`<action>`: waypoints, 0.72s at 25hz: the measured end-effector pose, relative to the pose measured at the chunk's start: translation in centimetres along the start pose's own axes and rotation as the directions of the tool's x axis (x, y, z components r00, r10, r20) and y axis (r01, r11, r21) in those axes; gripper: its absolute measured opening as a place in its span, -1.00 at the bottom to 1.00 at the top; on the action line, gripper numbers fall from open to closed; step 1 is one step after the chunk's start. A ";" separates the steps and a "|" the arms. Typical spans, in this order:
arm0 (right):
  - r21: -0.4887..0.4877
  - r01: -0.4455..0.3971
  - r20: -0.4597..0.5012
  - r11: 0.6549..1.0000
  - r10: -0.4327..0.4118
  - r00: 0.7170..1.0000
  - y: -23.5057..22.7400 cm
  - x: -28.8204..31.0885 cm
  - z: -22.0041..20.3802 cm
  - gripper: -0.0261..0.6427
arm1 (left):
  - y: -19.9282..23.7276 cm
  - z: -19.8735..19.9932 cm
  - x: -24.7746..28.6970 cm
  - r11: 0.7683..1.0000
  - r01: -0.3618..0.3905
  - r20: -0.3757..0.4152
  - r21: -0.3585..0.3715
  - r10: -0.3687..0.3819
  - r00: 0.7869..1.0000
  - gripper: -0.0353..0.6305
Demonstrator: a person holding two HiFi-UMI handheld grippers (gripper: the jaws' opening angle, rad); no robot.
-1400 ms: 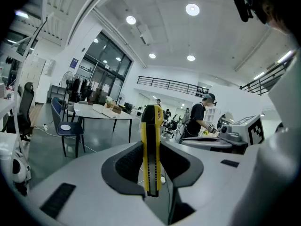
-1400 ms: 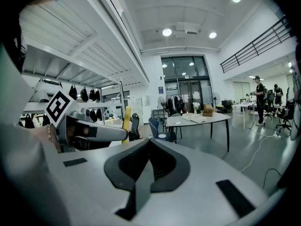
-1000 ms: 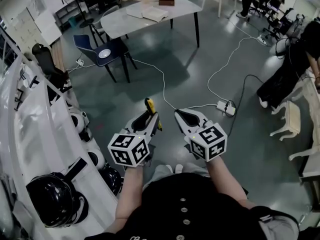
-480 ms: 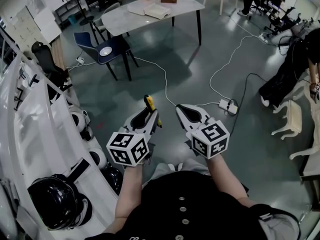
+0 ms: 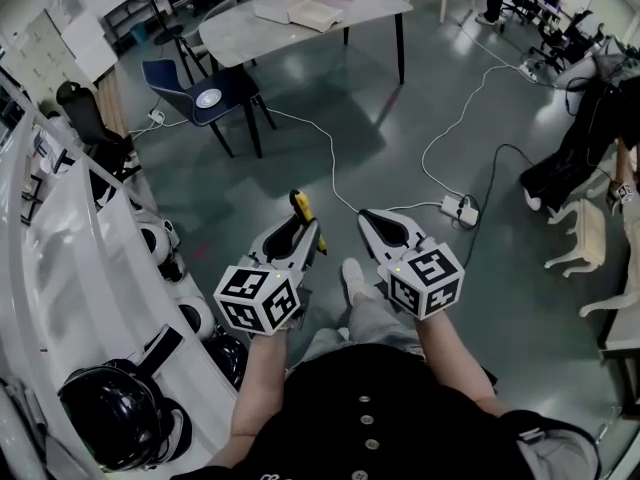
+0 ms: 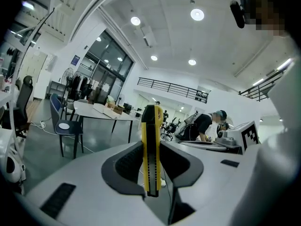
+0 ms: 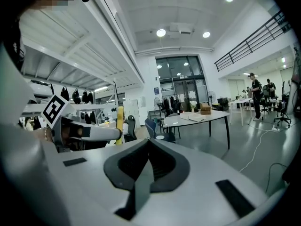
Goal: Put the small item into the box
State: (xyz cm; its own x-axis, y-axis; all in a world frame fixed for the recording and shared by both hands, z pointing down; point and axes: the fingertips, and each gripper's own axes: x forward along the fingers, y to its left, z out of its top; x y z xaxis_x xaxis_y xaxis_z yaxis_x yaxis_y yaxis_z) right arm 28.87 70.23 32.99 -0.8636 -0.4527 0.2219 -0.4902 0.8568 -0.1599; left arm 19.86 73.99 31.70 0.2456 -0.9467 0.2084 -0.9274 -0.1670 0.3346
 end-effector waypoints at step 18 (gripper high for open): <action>-0.015 -0.014 0.017 1.000 0.015 1.000 -12.1 13.0 4.4 -0.91 | 9.1 5.1 13.3 0.999 -0.042 0.011 0.000 0.042 0.999 -0.52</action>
State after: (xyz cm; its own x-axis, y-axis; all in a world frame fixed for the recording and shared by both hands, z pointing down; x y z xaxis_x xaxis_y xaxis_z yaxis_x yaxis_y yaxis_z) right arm 23.06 52.85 33.62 -0.8726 -0.4443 0.2029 -0.4760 0.8668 -0.1489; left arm 13.29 58.46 32.84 0.2031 -0.9559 0.2123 -0.9370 -0.1267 0.3256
